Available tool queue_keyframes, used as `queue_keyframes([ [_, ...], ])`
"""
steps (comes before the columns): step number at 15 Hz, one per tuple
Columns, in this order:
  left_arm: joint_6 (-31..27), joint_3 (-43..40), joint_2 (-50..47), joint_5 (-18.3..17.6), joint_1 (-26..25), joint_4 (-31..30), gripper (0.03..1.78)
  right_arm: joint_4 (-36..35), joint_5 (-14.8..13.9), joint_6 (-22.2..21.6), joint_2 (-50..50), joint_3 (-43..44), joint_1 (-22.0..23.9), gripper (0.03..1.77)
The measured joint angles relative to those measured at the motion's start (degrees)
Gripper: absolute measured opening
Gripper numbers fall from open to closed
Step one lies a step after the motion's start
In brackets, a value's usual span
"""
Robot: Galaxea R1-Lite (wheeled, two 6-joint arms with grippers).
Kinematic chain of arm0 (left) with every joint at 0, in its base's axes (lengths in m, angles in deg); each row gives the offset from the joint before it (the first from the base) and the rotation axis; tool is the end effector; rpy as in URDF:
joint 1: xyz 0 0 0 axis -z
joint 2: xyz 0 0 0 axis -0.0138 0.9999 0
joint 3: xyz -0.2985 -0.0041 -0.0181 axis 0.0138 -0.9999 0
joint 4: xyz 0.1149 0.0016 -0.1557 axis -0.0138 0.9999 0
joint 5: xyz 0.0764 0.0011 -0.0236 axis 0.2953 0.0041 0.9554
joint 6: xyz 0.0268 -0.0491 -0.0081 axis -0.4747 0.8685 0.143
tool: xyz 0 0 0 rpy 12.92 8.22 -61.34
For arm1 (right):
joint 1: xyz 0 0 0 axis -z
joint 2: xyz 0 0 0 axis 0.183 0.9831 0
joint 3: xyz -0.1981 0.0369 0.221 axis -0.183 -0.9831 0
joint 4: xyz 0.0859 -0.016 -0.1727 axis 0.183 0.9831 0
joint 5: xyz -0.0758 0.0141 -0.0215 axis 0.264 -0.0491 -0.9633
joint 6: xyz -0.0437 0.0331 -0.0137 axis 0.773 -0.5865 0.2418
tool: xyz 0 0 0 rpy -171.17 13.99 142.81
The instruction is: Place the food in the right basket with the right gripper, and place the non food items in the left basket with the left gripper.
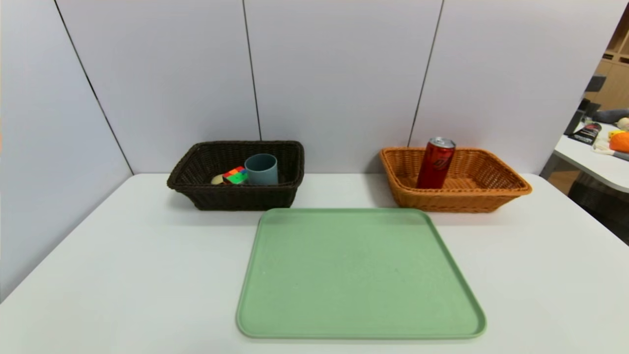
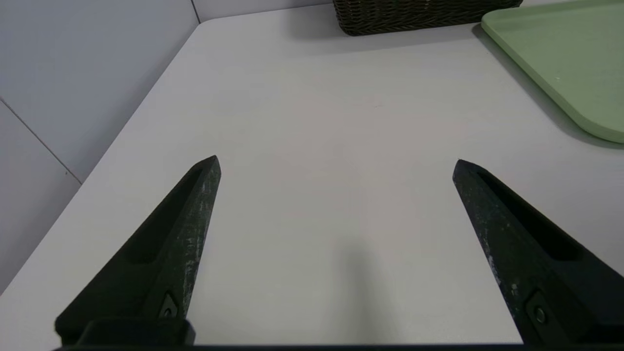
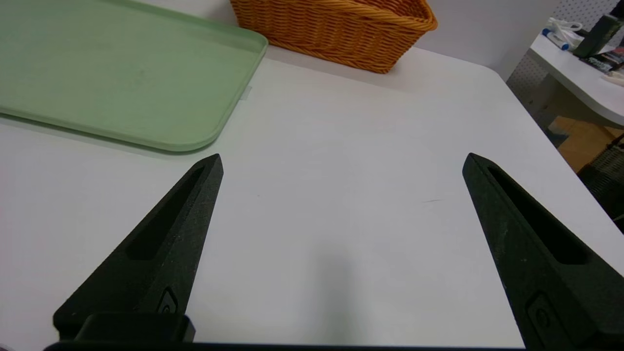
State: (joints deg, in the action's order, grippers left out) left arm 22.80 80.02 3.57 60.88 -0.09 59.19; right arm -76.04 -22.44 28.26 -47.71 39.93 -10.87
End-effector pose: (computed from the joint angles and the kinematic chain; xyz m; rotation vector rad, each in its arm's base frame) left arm 0.0157 0.0001 0.0759 0.0917 -0.0009 0.0127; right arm 0.0135 0.0033 0.0781 -0.2180 0.0059 0.0654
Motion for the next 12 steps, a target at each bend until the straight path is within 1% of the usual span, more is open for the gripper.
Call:
queue_keyframes([
  [5, 0.0, 0.0, 0.0, 0.2, 0.0, 0.0, 1.69, -2.5, -0.1, -1.4, 0.0, -1.3, 0.0, 1.69],
  [12, 0.0, 0.0, 0.0, 0.5, 0.0, -0.7, 1.69, -2.0, -0.1, -1.7, 0.0, -1.4, 0.0, 1.69],
])
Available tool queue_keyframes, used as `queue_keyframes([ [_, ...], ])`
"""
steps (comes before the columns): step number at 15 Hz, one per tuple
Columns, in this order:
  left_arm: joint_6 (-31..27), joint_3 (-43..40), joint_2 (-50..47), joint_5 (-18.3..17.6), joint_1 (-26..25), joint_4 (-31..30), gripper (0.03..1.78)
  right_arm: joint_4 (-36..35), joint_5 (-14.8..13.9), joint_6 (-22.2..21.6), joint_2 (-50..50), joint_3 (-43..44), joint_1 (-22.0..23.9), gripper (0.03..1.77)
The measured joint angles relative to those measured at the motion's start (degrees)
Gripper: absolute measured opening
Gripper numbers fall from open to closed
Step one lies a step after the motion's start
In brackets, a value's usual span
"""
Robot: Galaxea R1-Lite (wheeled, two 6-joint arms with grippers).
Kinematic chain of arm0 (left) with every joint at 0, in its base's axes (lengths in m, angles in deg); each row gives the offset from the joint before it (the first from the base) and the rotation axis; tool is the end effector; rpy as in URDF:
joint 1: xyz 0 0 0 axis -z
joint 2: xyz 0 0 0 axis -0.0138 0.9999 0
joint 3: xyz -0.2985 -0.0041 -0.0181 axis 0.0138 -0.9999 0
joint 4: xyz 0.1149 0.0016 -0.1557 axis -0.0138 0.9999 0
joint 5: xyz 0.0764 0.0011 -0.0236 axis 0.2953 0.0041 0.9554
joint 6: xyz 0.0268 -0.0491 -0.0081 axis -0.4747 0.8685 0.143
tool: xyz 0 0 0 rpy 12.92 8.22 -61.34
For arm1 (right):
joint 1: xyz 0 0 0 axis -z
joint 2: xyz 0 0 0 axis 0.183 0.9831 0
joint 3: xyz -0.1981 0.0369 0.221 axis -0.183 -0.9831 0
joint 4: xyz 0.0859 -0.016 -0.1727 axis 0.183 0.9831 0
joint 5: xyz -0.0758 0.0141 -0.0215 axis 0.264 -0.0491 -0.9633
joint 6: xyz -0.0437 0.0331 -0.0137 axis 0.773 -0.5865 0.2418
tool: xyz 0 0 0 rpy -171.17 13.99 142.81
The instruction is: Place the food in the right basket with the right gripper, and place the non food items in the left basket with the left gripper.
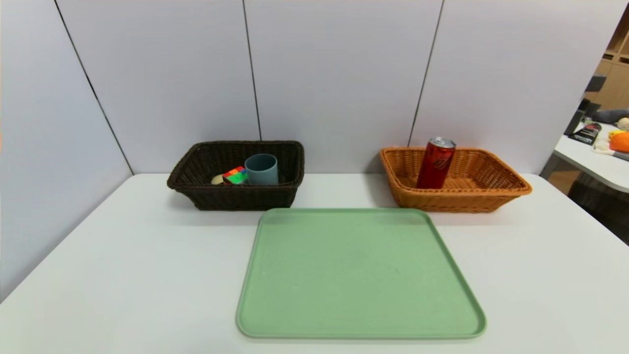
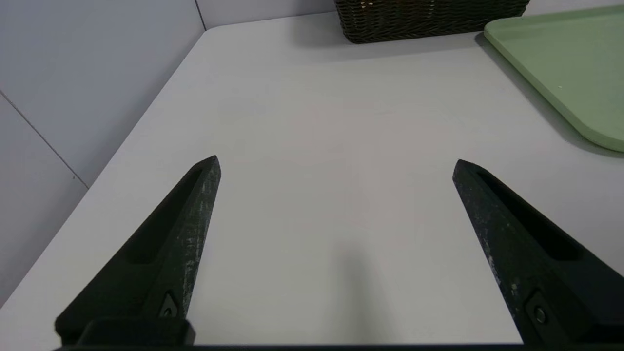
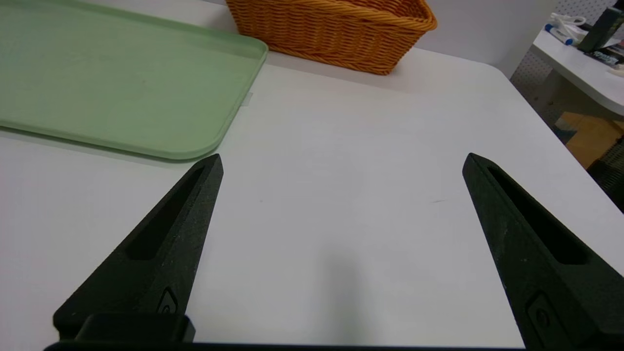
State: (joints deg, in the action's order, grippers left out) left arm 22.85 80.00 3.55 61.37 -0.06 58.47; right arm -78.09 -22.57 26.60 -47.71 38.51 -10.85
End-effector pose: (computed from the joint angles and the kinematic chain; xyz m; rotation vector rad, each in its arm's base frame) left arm 0.0157 0.0006 0.0776 0.0909 -0.0131 0.0213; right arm 0.0155 0.0032 0.0752 -0.1893 -0.0039 0.0616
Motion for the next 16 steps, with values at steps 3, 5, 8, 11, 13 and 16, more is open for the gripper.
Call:
queue_keyframes([
  [3, 0.7, 0.0, 0.0, 0.0, 0.0, 1.0, 1.69, 0.0, -0.3, -3.1, 0.0, 0.0, 0.0, 1.69],
  [5, 1.9, 0.0, 0.0, 0.0, 0.0, 1.1, 1.69, 0.0, -0.6, -5.6, 0.0, 0.0, 0.0, 1.69],
  [8, 4.5, 0.0, 0.0, 0.1, -0.1, 1.0, 1.69, 0.0, -0.9, -6.3, 0.1, 0.0, 0.0, 1.69],
  [11, 9.1, 0.0, 0.0, 1.8, -0.1, 0.4, 1.69, -0.4, -2.5, -9.9, 0.0, 0.0, 0.0, 1.69],
  [13, 9.4, 0.0, 0.0, 1.9, 0.0, 0.4, 1.69, -0.4, -3.3, -11.3, 0.0, 0.0, 0.0, 1.7],
  [16, 9.5, 0.0, 0.0, 1.9, 0.0, 0.4, 1.69, -0.4, -3.3, -11.8, 0.1, 0.0, 0.0, 1.7],
])
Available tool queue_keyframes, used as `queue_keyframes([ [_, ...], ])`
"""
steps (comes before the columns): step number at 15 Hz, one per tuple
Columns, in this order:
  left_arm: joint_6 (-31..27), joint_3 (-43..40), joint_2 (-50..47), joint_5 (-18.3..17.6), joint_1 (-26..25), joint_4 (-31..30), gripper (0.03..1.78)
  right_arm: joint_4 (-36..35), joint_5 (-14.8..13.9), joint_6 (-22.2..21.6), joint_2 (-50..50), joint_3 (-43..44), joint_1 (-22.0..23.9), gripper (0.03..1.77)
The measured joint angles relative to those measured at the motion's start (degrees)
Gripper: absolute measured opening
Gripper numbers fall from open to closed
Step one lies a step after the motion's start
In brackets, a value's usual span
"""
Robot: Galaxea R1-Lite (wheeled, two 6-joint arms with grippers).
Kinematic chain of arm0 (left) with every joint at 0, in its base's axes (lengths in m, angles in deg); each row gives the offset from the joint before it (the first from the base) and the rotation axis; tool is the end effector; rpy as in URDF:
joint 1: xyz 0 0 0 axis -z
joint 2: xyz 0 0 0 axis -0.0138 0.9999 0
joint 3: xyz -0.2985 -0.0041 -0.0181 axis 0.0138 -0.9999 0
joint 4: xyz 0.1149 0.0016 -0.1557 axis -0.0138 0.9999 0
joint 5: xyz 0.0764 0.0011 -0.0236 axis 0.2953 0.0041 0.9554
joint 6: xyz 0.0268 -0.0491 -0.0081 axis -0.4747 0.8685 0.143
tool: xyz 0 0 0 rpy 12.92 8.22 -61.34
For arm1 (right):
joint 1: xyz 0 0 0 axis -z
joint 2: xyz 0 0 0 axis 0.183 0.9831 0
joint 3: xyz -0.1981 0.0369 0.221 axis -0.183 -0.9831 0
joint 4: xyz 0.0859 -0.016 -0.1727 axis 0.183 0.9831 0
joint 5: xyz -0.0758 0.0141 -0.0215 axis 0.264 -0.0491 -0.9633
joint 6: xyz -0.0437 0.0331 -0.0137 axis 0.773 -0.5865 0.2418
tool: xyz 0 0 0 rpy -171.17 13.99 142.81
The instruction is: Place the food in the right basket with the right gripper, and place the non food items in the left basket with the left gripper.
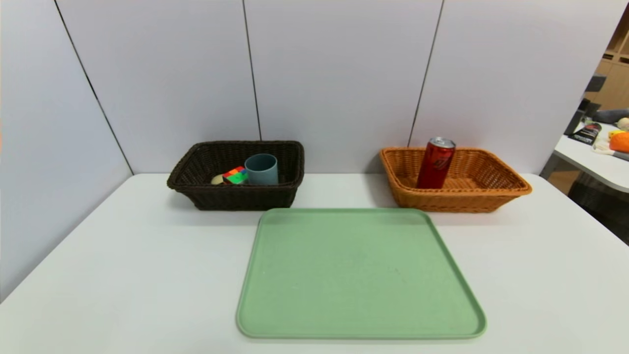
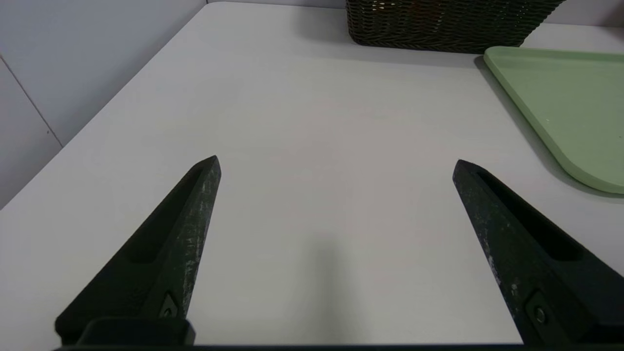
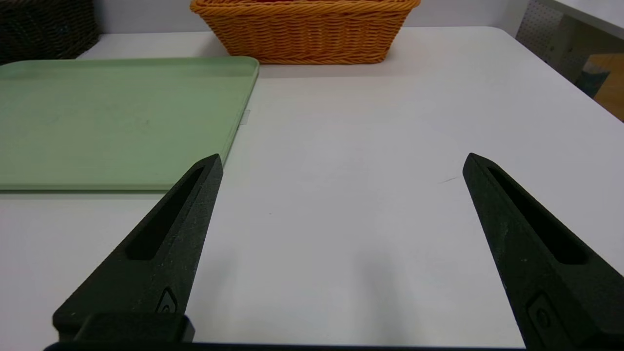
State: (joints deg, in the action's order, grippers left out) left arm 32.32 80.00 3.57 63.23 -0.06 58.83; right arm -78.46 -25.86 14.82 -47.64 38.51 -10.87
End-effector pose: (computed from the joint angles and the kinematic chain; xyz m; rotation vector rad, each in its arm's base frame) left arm 0.0157 0.0024 0.0767 -0.0745 -0.0094 0.0528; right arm 0.0156 0.0000 0.0761 0.0162 -0.0032 0.0046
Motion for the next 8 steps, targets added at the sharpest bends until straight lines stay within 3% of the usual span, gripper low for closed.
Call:
queue_keyframes([
  [8, 0.1, 0.0, 0.0, 0.0, 0.0, 0.0, 1.69, 0.0, 0.0, 0.1, 0.0, 0.0, 0.0, 1.7],
])
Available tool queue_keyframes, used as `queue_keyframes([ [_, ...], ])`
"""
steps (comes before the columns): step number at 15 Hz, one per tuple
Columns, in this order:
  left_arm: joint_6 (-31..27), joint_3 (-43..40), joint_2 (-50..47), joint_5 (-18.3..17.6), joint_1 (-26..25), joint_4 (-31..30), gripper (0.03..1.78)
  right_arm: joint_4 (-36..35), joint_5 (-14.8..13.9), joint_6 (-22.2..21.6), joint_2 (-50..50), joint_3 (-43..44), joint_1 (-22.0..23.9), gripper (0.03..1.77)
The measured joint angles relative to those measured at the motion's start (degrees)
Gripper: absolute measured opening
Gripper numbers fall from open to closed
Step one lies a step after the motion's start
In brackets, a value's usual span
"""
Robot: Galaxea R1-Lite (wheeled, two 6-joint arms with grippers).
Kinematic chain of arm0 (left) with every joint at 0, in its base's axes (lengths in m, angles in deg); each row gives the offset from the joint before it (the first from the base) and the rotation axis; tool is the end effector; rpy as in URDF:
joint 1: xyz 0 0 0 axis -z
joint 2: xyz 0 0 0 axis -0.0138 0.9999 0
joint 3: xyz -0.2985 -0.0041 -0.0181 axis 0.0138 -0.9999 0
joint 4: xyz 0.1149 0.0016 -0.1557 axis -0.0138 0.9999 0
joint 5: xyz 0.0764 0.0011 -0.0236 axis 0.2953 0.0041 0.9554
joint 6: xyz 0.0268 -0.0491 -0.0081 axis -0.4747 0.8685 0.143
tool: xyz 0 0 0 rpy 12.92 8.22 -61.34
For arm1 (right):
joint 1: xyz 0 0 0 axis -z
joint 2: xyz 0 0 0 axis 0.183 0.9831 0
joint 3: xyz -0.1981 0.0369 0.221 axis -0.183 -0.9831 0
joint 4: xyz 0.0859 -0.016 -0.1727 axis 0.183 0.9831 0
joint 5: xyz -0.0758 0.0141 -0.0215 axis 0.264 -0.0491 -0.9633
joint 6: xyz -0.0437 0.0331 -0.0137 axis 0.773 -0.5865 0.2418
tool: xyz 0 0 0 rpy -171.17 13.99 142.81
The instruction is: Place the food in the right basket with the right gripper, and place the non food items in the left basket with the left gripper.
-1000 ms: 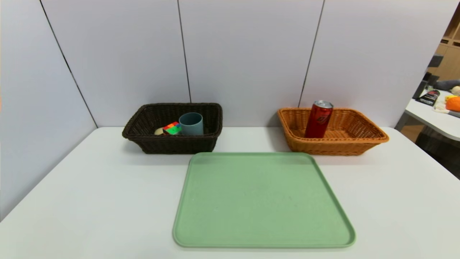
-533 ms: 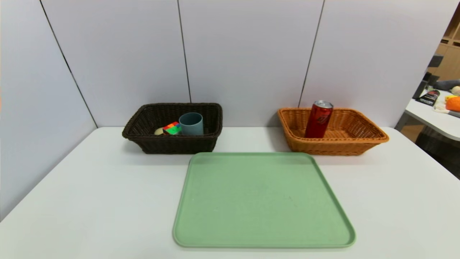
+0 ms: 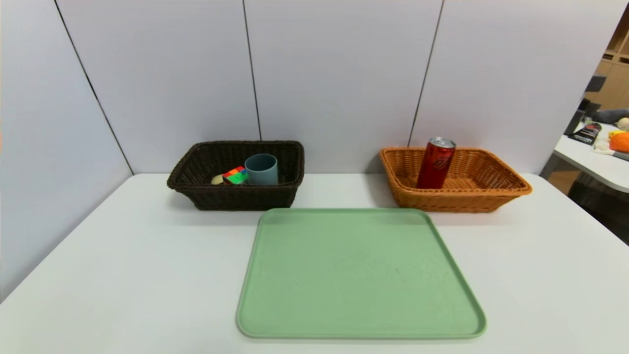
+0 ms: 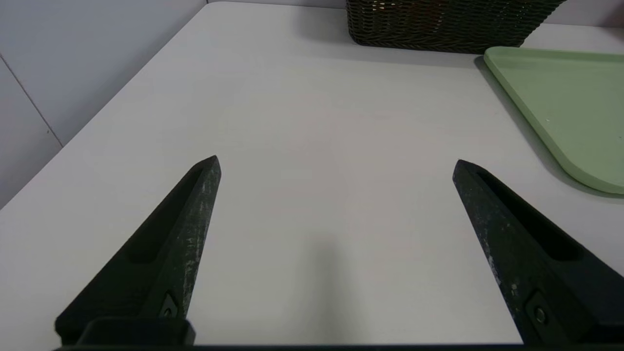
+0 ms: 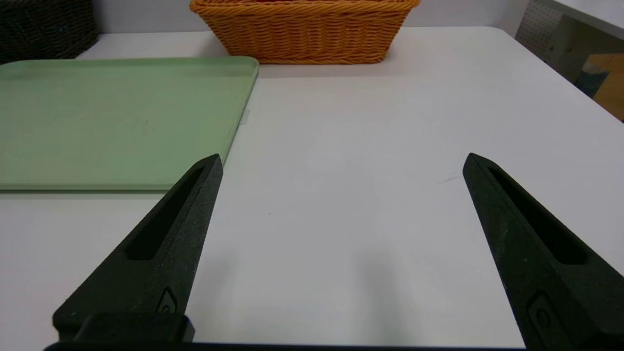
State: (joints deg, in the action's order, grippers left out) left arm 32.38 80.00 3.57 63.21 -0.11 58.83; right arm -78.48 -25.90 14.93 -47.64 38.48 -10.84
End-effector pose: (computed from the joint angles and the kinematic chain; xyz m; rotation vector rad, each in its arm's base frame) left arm 0.0157 0.0024 0.0767 -0.0756 -0.0094 0.0533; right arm 0.0157 -0.0001 0.0760 0.0143 -0.0031 0.0033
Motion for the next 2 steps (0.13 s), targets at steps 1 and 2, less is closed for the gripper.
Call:
queue_keyframes([
  [1, 0.0, 0.0, 0.0, 0.0, 0.0, 0.0, 1.69, 0.0, 0.0, 0.0, 0.0, 0.0, 0.0, 1.7],
  [2, 0.0, 0.0, 0.0, 0.0, 0.0, 0.0, 1.69, 0.0, 0.0, 0.0, 0.0, 0.0, 0.0, 1.7],
])
